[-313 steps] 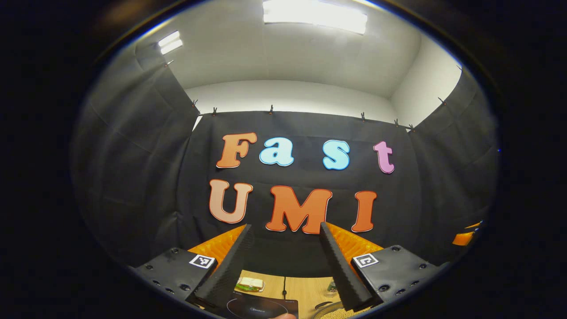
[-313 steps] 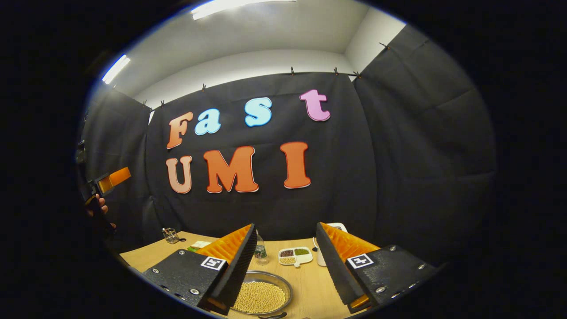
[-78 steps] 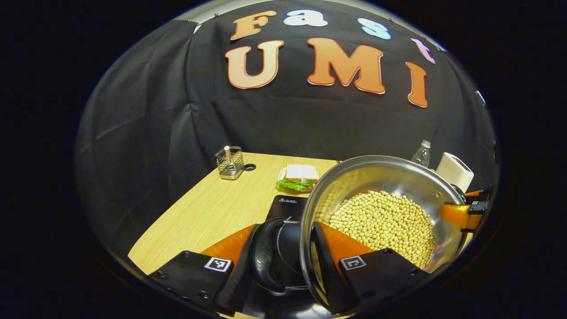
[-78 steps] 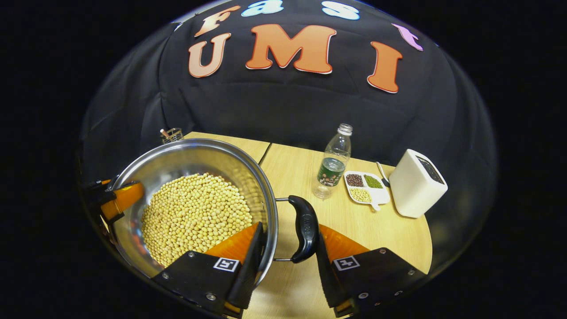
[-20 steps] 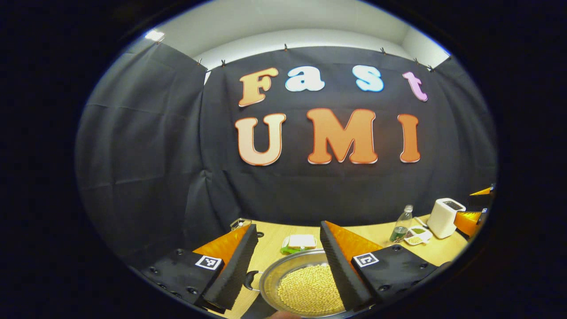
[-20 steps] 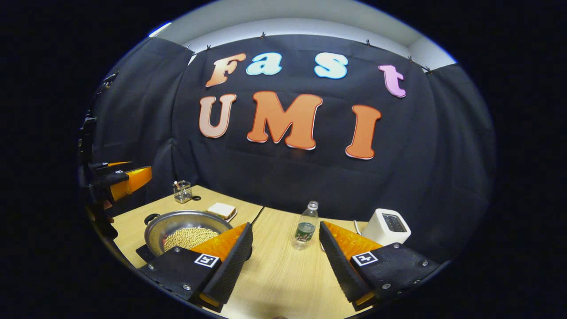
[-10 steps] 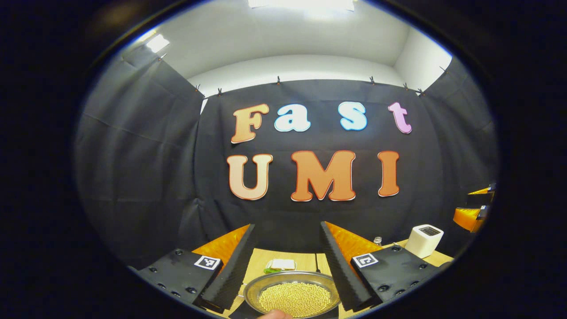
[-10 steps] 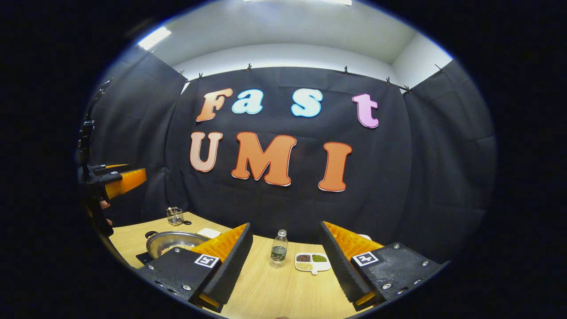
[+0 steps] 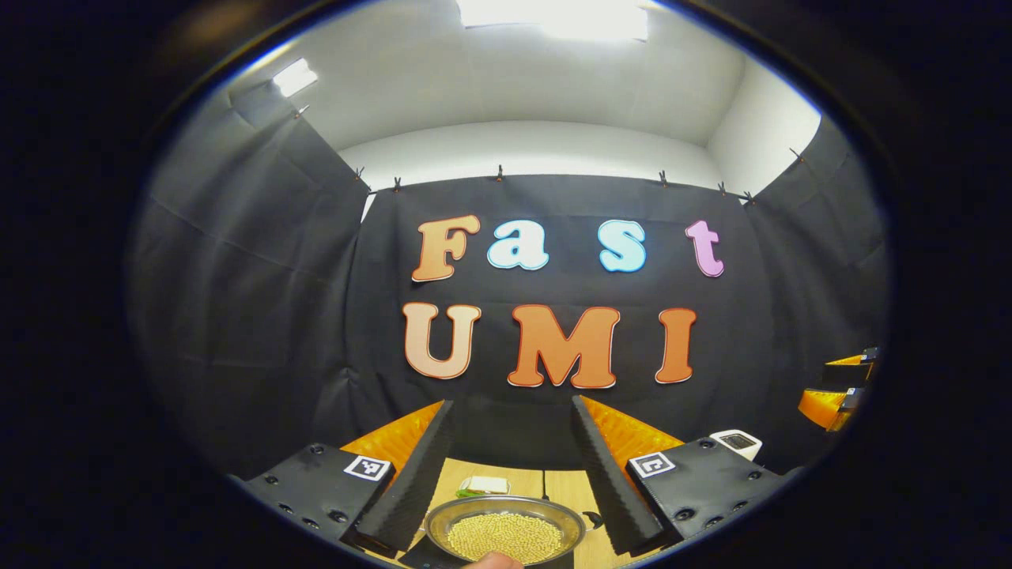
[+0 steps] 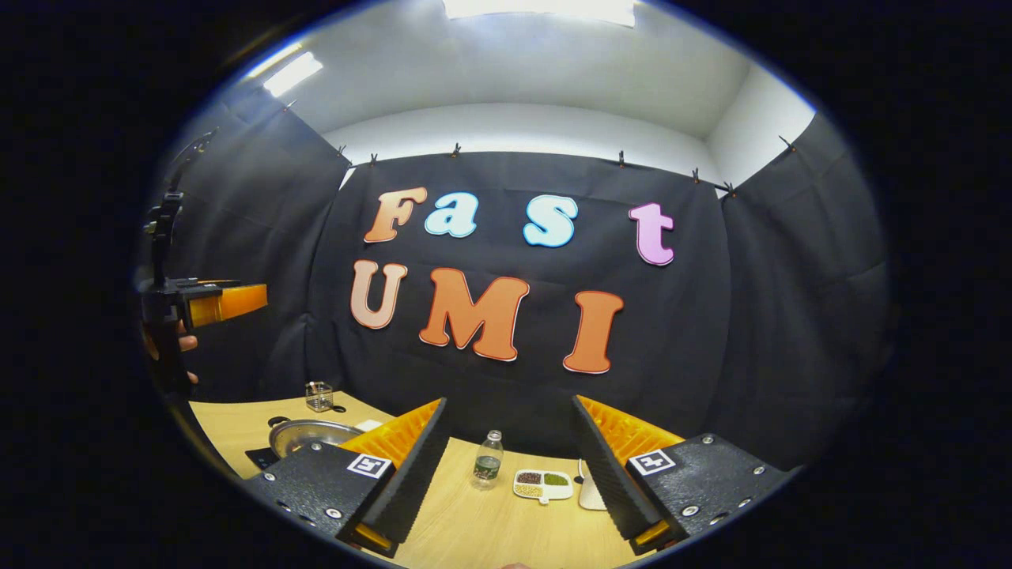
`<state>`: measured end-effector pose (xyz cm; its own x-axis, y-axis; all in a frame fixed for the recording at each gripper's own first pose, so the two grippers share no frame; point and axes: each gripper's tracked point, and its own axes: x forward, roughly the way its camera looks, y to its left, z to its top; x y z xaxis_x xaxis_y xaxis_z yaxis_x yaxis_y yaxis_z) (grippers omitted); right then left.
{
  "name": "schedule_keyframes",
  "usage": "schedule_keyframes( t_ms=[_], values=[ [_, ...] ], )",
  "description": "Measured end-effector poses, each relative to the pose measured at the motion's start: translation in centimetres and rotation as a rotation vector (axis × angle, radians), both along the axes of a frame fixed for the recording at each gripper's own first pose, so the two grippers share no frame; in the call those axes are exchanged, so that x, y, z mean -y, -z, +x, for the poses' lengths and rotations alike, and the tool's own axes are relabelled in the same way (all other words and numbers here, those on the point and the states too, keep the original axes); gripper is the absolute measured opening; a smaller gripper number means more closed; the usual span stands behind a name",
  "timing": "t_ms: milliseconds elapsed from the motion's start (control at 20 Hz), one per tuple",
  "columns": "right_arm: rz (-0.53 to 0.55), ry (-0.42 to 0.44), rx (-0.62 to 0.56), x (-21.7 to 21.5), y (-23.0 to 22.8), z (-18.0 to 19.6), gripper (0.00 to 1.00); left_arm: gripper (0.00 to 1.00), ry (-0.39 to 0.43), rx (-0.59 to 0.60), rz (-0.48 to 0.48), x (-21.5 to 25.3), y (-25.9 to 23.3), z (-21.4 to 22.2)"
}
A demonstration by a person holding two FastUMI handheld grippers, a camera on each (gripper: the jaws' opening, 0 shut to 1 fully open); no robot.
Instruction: First push the handle of the pot to place it horizontally, then grasp the pot with both hands and set it on the induction cooktop.
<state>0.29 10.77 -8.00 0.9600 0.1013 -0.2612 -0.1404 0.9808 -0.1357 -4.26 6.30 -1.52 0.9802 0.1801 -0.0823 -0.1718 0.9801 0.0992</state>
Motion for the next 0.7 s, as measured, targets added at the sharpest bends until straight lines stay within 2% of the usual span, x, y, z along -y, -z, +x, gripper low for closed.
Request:
schedule_keyframes(
  t_ms=[100,200,350,400,450,600,700],
  values=[
    [-0.004,0.014,-0.001,0.3,0.5,-0.1,0.94,0.97,-0.009,0.002,0.034,-0.4,-0.9,-0.9],
    [-0.008,0.017,0.008,1.3,0.2,-0.2,0.94,0.97,-0.020,0.016,0.054,-0.6,-2.0,-1.7],
    [0.010,0.033,0.029,3.2,-1.0,-0.5,0.94,0.94,-0.022,0.039,0.048,-0.5,-3.2,-2.5],
    [0.020,0.039,0.042,3.5,-1.6,-0.3,0.97,0.94,-0.023,0.044,0.043,-0.4,-3.4,-2.6],
    [0.028,0.039,0.054,3.8,-2.0,-0.2,0.94,0.97,-0.024,0.048,0.040,-0.4,-3.4,-2.8],
    [0.041,0.019,0.089,3.7,-3.0,0.1,0.94,0.95,-0.024,0.059,0.029,0.1,-3.5,-2.7],
    [0.046,-0.006,0.123,3.5,-3.8,0.0,0.97,0.99,-0.028,0.072,0.015,0.2,-3.5,-2.5]
  ],
)
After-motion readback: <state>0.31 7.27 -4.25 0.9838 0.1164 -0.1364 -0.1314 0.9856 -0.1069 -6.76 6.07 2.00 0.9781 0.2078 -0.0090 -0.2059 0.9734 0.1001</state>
